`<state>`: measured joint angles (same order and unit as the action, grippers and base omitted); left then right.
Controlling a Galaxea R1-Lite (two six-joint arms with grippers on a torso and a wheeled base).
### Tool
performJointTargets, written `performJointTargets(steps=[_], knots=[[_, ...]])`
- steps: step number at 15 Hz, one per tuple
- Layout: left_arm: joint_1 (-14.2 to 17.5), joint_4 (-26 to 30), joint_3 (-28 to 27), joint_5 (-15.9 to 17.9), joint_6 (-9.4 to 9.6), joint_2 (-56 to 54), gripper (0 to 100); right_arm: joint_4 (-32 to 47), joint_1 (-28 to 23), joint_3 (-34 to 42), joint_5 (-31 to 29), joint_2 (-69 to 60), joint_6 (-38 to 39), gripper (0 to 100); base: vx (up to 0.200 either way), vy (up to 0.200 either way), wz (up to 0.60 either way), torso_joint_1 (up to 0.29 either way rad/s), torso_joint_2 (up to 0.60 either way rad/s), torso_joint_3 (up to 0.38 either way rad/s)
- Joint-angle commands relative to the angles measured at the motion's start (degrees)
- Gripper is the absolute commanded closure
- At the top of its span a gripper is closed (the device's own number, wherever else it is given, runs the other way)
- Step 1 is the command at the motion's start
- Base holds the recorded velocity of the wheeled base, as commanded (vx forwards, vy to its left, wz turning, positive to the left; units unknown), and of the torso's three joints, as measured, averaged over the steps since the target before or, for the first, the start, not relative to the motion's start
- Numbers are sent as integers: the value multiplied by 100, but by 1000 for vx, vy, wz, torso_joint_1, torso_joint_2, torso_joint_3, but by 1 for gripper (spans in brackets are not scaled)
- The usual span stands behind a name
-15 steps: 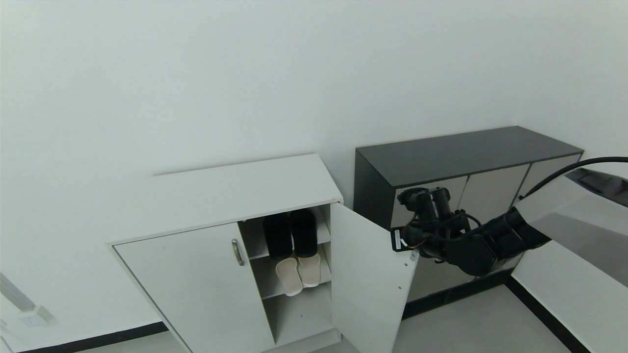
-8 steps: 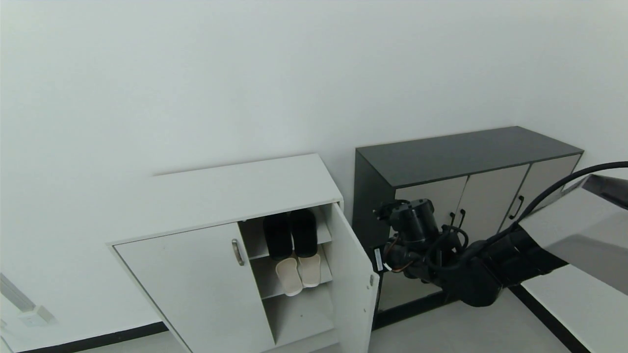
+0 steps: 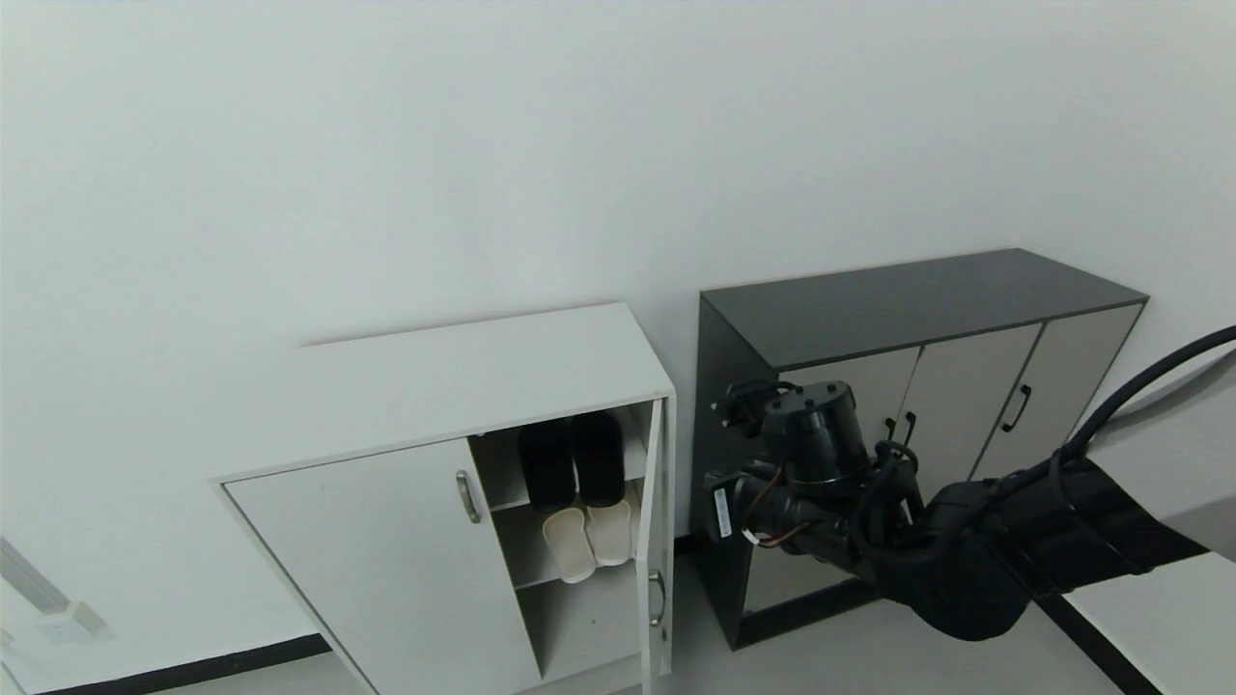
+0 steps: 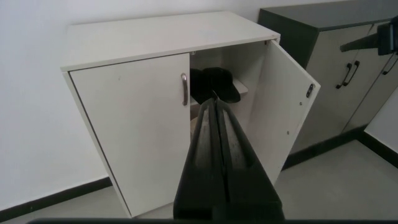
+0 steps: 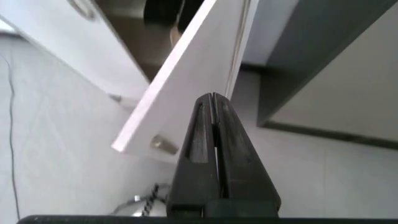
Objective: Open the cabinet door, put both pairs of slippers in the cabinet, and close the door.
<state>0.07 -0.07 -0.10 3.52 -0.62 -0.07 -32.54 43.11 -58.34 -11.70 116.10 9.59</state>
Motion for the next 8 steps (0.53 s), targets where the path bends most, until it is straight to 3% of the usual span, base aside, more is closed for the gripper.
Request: performJointTargets(steps=[1,5,8], knots=[[1,-1,1,-1,1,7,100,-7,-4,78,1,-141,-1,100,0,0,0,0,0,0],[1,-1,1,-1,1,7,100,-16,14,165,1,-123,-1,100,0,0,0,0,0,0],[1,-1,1,-1,1,7,100,-16,14,165,10,-132,-1,100,0,0,600,4,1,4]])
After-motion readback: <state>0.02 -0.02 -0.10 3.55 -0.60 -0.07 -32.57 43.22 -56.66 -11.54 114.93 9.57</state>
